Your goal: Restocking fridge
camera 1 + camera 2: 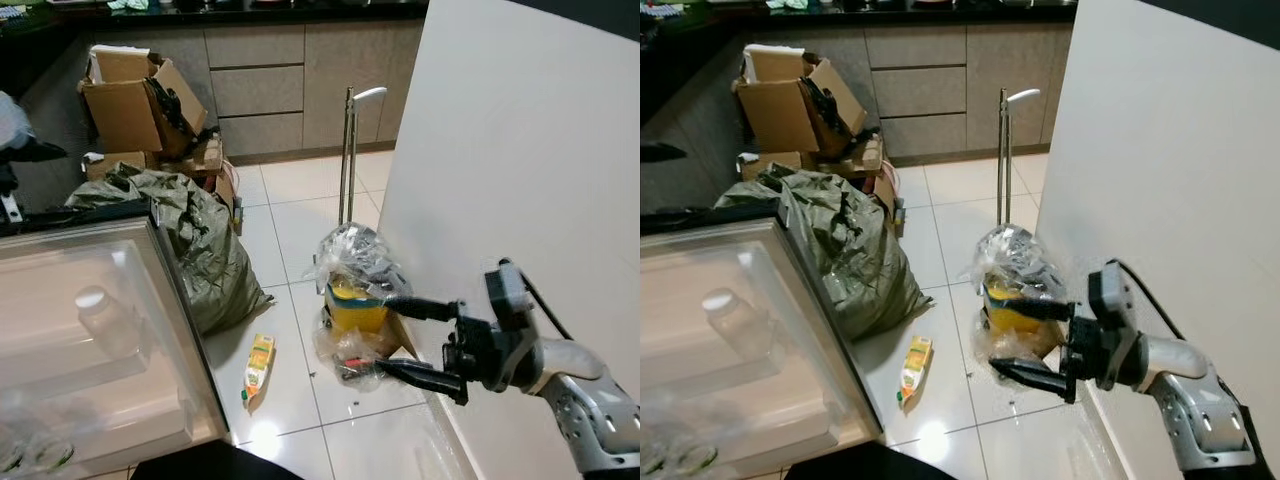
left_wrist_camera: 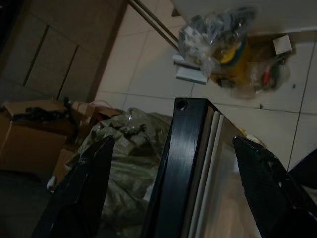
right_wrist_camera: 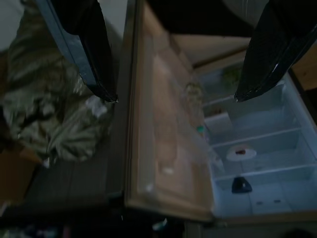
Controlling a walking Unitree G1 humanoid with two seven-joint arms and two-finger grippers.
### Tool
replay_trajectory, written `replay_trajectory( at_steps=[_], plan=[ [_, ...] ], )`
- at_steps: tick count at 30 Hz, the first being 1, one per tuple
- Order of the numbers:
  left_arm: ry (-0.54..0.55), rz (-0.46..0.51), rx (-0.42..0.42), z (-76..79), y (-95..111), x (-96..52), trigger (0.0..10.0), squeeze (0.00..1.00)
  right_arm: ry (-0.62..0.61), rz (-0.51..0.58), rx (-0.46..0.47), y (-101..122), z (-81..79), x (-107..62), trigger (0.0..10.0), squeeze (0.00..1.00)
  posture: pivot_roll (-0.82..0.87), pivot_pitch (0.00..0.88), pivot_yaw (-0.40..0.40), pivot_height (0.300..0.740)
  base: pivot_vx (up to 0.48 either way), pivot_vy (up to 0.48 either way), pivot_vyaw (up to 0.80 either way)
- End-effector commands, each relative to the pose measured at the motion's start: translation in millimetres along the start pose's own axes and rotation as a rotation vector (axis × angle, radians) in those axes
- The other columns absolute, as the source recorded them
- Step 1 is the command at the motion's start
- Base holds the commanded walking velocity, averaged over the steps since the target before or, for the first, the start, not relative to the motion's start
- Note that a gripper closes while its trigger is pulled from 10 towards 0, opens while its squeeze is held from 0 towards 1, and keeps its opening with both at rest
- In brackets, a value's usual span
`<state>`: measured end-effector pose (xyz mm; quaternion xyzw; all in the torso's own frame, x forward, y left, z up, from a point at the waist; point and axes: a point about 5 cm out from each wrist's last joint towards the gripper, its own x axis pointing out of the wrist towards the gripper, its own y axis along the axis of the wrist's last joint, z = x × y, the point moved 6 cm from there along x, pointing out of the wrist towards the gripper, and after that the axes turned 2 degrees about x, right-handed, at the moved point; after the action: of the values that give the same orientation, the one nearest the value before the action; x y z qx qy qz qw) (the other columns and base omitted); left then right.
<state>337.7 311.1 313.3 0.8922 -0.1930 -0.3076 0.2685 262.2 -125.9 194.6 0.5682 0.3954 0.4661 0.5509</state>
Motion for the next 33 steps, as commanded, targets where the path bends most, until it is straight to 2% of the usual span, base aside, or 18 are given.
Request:
replay_trajectory(
  at_steps=[1,10,11,13,20,22,27,33],
  plan=[
    [-0.026,-0.061,0.03,-2.8,-2,-6.3,10.0,0.0,0.022,0.032,-0.021,15,-4.5,-0.2,10.0,0.0,-0.04,0.036,0.024,0.74,0.0,0.0,0.0],
    [-0.131,-0.112,0.04,5.9,-8,1.8,10.0,0.0,0.038,-0.022,-0.012,6,-7.1,1.6,10.0,0.0,-0.05,0.033,0.02,0.74,0.0,0.0,0.0],
    [-0.171,-0.13,0.036,9.6,-10,1.1,10.0,0.0,0.036,-0.027,-0.006,5,-7.1,1.2,10.0,0.0,-0.05,0.033,0.02,0.74,0.0,0.0,0.0],
    [-0.171,-0.13,0.036,9.6,-10,1.1,10.0,0.0,0.036,-0.027,-0.006,5,-7.1,1.2,10.0,0.0,-0.05,0.033,0.02,0.74,0.0,0.0,0.0],
    [-0.285,-0.207,0.002,15.9,-15,-6.4,10.0,0.0,0.025,-0.037,0.008,3,-6.1,0.3,10.0,0.0,-0.05,0.03,0.021,0.74,0.0,0.0,0.0],
    [-0.345,-0.268,-0.012,24.1,-24,-6.2,10.0,0.0,0.021,-0.036,0.012,3,-5.6,0.4,10.0,0.0,-0.05,0.028,0.021,0.74,0.0,0.0,0.0],
    [-0.391,-0.329,-0.039,32.5,-38,-3.8,10.0,0.0,0.016,-0.038,0.01,3,-5.1,0.2,10.0,0.0,-0.05,0.027,0.022,0.74,0.0,0.0,0.0],
    [-0.455,-0.36,-0.076,47.2,-50,0.8,10.0,0.0,0.01,-0.044,0.01,2,-4.9,0.7,10.0,0.0,-0.06,0.024,0.025,0.74,0.0,0.0,0.0]
  ],
)
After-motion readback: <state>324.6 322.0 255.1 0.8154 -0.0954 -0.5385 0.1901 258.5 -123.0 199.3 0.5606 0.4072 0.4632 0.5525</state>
